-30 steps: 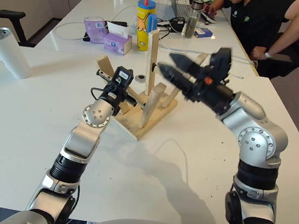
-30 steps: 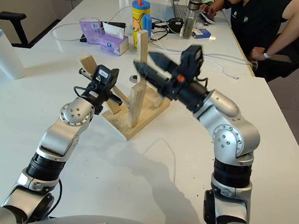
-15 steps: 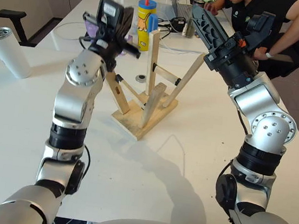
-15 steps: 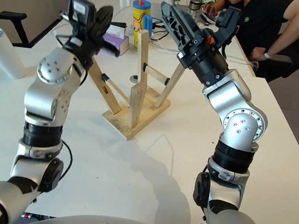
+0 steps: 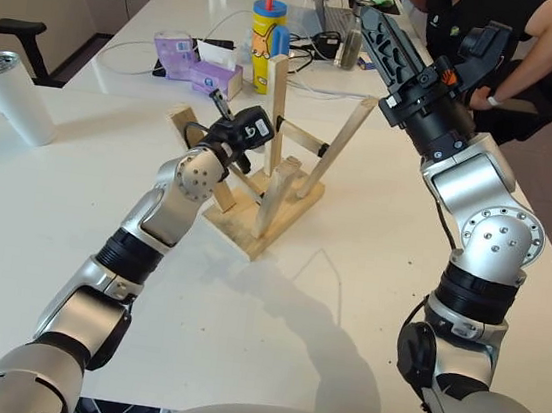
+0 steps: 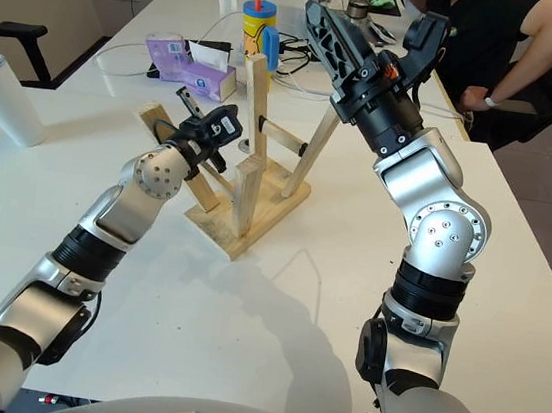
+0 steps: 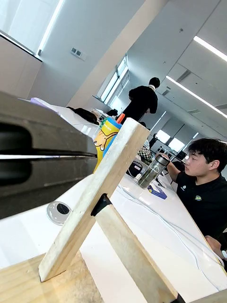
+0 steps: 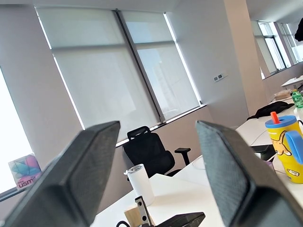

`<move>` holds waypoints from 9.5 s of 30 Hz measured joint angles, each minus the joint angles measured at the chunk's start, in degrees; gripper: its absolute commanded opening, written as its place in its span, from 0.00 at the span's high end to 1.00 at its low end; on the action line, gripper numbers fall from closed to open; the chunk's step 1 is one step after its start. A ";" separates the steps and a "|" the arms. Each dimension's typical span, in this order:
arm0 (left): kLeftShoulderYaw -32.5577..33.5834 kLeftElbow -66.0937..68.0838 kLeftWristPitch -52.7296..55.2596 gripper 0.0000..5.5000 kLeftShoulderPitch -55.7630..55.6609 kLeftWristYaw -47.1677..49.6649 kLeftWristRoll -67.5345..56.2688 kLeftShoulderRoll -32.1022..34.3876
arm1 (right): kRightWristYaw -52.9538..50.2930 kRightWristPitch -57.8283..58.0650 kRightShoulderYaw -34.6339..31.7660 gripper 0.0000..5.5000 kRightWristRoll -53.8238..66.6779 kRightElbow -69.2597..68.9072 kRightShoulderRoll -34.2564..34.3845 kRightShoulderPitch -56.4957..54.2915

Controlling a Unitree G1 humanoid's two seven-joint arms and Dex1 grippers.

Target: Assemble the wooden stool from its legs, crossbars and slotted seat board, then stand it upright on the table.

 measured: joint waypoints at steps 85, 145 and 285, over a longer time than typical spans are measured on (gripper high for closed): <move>38.91 15.49 -17.78 1.00 2.13 8.07 -13.19 10.79 | 12.04 3.15 17.55 0.25 -7.47 -6.57 -1.49 2.31; 10.03 -12.24 1.17 1.00 22.04 -24.00 -15.01 1.38 | -5.58 0.74 3.77 0.42 -12.23 -2.55 7.67 -10.77; 19.74 -16.87 25.77 0.56 7.32 -33.32 -52.26 8.49 | 18.24 -34.81 39.85 1.00 -60.01 26.63 -5.60 -1.35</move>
